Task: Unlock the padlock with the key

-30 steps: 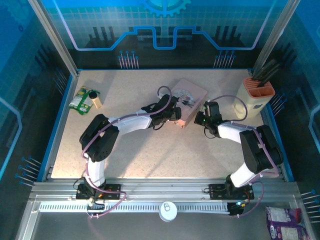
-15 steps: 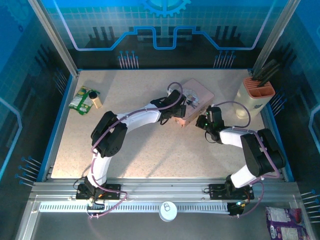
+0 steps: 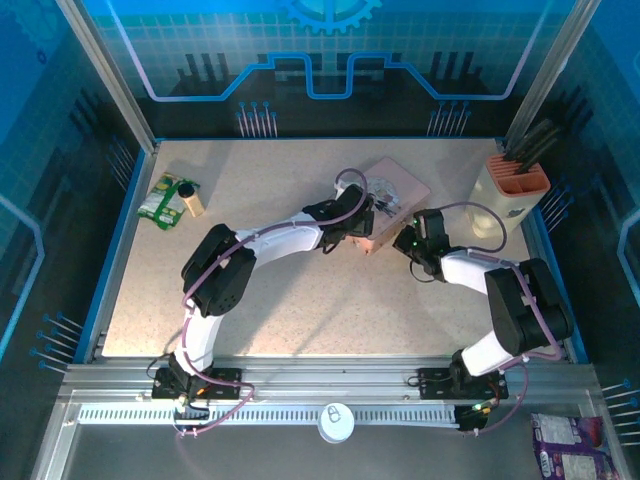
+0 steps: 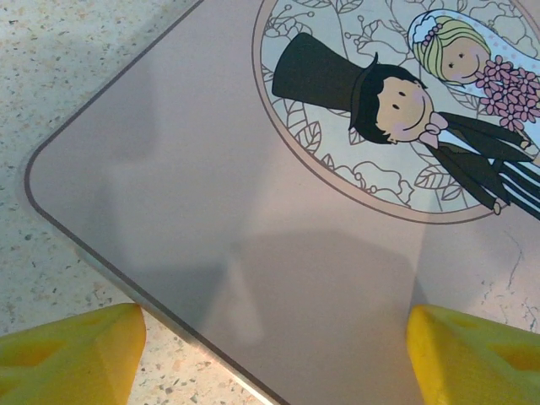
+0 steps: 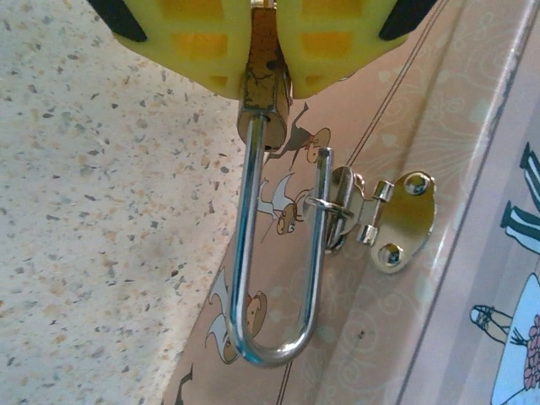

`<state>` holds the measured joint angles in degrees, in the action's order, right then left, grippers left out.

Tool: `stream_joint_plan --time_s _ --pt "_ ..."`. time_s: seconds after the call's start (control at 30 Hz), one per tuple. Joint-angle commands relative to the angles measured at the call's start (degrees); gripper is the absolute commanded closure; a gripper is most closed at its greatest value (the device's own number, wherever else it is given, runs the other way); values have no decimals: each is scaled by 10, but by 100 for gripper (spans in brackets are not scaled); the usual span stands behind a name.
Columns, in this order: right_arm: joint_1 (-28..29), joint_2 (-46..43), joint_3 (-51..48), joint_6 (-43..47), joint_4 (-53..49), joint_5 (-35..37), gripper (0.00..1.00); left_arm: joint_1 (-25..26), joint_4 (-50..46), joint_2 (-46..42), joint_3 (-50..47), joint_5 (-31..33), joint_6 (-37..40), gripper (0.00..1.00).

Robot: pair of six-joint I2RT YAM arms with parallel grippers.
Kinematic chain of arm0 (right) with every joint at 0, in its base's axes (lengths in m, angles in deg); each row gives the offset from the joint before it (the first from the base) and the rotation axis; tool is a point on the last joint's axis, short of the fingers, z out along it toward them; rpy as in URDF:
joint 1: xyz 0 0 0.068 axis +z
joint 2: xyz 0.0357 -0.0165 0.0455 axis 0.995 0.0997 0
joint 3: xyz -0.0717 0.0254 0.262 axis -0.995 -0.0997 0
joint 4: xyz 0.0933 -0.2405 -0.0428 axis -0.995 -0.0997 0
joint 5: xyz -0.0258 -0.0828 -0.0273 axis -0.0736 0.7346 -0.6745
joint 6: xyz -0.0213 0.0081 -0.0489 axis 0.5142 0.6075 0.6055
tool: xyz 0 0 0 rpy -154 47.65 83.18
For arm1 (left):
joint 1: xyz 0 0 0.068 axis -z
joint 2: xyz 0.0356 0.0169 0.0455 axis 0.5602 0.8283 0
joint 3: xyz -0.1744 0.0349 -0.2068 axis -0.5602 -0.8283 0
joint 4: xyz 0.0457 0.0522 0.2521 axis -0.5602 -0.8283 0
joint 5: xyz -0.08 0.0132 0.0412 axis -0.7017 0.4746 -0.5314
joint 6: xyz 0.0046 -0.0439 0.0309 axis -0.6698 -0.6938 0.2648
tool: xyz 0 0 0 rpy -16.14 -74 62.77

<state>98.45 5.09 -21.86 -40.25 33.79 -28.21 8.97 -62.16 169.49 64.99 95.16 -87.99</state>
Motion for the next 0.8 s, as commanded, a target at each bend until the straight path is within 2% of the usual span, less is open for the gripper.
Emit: stream_joint_plan --time_s 0.0,0.43,0.53,0.77 --pt "-23 8 29 -29 -92 45 100 -5 -48 11 -44 24 3 18" --pt "-24 27 125 51 -255 77 99 -8 -45 15 -46 25 -3 19" --pt "-25 27 125 64 -264 105 99 -11 -41 13 -48 23 -4 19" --pt "-21 51 188 83 -290 119 99 -11 -38 16 -46 20 -5 19"
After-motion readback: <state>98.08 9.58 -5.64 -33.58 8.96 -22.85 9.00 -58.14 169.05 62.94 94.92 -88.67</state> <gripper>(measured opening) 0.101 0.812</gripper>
